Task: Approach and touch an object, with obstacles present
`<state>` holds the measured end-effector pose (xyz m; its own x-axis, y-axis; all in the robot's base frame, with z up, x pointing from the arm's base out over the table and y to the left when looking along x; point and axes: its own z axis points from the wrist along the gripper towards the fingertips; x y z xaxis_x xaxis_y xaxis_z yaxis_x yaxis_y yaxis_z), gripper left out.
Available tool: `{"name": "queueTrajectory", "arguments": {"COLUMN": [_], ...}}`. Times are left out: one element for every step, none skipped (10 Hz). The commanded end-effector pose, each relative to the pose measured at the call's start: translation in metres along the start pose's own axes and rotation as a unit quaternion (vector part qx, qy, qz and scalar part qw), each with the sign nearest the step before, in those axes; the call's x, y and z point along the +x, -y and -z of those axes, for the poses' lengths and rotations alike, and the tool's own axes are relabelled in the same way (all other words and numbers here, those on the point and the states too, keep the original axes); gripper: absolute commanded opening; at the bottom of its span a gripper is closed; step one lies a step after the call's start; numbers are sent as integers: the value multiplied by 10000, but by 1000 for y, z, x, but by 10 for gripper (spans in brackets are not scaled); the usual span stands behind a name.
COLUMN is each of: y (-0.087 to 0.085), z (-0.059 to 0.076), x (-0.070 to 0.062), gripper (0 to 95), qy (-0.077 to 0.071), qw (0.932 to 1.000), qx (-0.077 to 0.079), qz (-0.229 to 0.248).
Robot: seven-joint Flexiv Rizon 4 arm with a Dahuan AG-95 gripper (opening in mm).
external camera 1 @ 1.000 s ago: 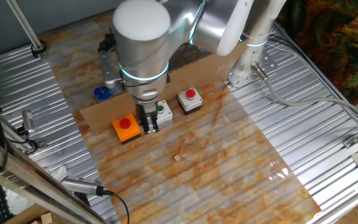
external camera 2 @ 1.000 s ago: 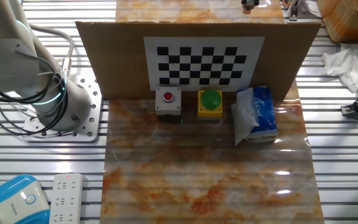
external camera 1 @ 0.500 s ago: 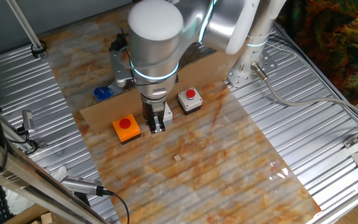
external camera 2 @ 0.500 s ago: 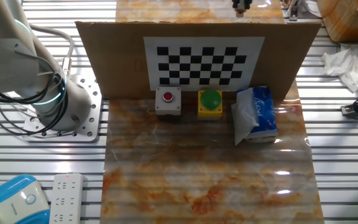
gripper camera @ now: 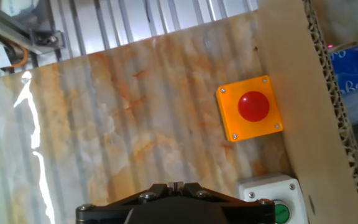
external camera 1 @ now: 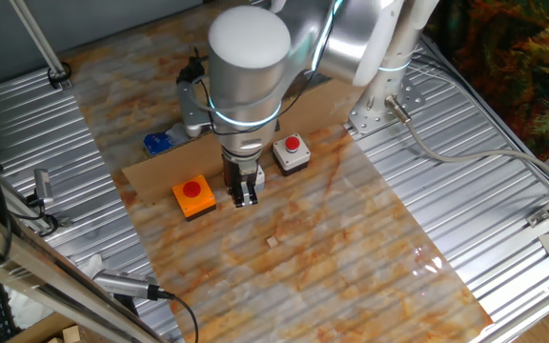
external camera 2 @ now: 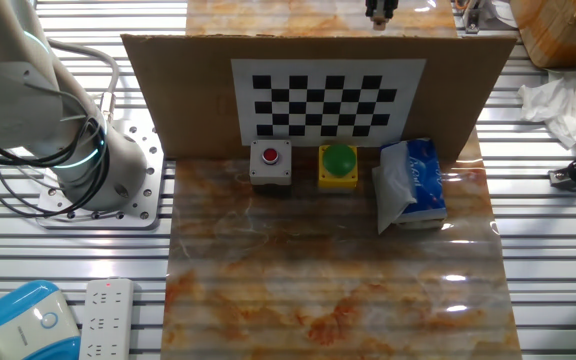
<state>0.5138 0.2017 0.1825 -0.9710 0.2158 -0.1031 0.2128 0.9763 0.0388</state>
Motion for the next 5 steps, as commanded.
{"name": "queueTrajectory", "arguments": {"y": [-1, -1, -1, -1, -1], "z": [0, 0, 0, 0, 0], "x": [0, 0, 0, 0, 0], "gripper": [0, 0, 0, 0, 0], "qy": [34, 27, 13, 71, 85], "qw": [10000, 10000, 10000, 10000, 10000], "qx": [-7, -3, 8, 15, 22], "qz": [2, -32, -38, -49, -45]}}
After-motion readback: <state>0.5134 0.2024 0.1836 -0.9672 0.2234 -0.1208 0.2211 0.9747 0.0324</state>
